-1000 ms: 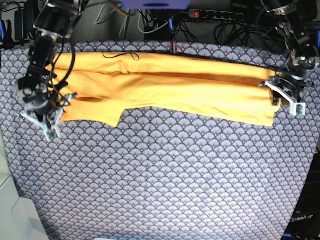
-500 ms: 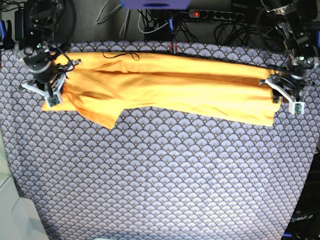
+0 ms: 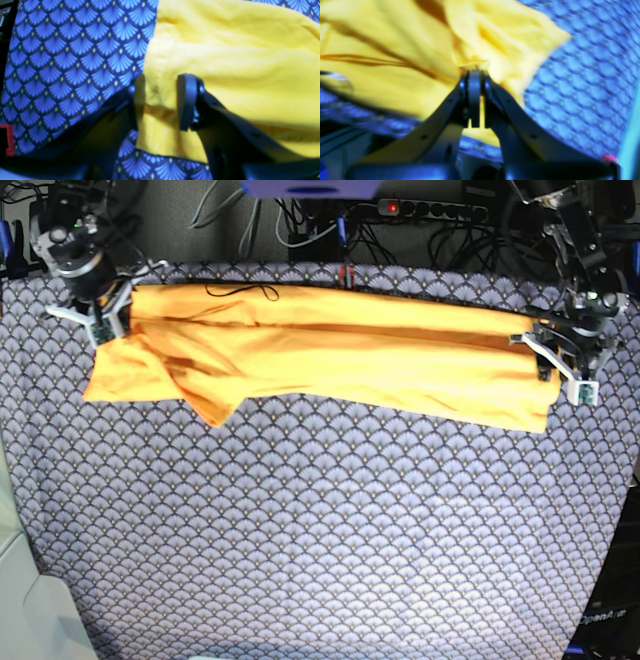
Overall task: Fold the T-shirt properly
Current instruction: 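Pull the shirt end with the right gripper to straighten the fold, then regrasp the folded strip's end with the left gripper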
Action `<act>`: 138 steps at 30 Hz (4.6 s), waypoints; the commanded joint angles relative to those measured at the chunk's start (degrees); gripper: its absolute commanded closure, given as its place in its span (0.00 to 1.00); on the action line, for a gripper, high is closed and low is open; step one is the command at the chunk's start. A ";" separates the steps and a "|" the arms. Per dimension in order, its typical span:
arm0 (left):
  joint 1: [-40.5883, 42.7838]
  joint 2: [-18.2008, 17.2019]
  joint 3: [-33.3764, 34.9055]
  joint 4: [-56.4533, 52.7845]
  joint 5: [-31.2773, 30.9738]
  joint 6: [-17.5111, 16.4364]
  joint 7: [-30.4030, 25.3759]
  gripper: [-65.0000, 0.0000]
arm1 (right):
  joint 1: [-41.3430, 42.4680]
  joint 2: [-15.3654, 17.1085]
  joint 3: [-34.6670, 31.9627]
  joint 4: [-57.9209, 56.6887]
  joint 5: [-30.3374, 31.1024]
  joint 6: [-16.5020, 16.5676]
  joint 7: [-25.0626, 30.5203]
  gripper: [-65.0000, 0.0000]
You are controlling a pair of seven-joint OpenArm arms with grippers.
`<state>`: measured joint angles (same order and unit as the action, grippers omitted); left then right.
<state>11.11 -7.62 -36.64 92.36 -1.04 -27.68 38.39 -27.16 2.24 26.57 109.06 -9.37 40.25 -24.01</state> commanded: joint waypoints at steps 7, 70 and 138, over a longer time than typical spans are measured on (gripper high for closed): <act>-0.26 -0.69 -0.32 1.23 -0.24 0.12 -1.16 0.67 | 0.21 0.62 4.07 -2.46 0.35 -0.25 5.15 1.00; -0.52 -3.24 -0.32 1.23 -0.15 0.12 -1.16 0.67 | 3.03 1.06 10.75 -9.67 0.09 -0.25 4.89 1.00; -5.00 -2.80 -10.35 -2.29 -0.15 -5.24 -1.16 0.56 | 9.88 -0.09 9.43 -10.99 2.11 -0.25 -2.94 0.43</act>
<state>7.29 -9.47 -46.94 89.17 -0.40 -33.04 38.72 -17.50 1.56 35.81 97.19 -7.62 40.27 -27.86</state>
